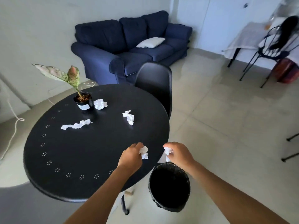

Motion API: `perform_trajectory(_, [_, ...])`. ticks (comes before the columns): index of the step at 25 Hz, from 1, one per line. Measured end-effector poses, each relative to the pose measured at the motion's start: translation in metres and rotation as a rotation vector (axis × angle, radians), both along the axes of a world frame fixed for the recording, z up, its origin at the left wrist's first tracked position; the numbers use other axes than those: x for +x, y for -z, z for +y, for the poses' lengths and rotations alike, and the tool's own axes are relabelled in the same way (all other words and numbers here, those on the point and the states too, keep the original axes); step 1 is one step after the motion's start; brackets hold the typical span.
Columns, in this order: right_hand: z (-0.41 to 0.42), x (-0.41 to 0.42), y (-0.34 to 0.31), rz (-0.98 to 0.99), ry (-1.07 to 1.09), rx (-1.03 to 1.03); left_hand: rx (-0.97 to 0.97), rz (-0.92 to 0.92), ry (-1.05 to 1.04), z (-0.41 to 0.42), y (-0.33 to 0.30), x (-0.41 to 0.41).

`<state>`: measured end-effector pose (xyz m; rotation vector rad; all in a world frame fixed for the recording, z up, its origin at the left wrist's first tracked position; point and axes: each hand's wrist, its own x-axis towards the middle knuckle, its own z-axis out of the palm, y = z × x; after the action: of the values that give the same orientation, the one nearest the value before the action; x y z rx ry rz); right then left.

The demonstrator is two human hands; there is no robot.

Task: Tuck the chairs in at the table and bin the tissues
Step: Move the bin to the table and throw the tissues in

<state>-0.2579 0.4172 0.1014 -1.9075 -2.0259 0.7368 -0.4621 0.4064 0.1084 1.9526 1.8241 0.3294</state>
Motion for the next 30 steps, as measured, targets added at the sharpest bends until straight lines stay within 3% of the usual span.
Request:
perform_trajectory(7, [-0.042, 0.095, 0.061, -0.001, 0.232, -0.139, -0.082, -0.011, 0.218, -0.002, 0.059, 0.110])
perform_trajectory(17, [-0.056, 0.110, 0.302, 0.216, 0.470, -0.354, -0.332, -0.018, 0.077, -0.006, 0.280, 0.139])
perform_trajectory(22, [-0.054, 0.119, 0.395, 0.278, 0.317, -0.427, -0.408, -0.022, 0.061, -0.007, 0.370, 0.139])
perform_trajectory(27, [-0.077, 0.144, 0.449, -0.215, -0.102, -0.311, -0.401, -0.019, 0.051, 0.000, 0.414, 0.146])
perform_trajectory(30, [-0.093, 0.157, 0.468, -0.306, -0.172, -0.273, -0.402, -0.017, 0.026, 0.001, 0.430, 0.151])
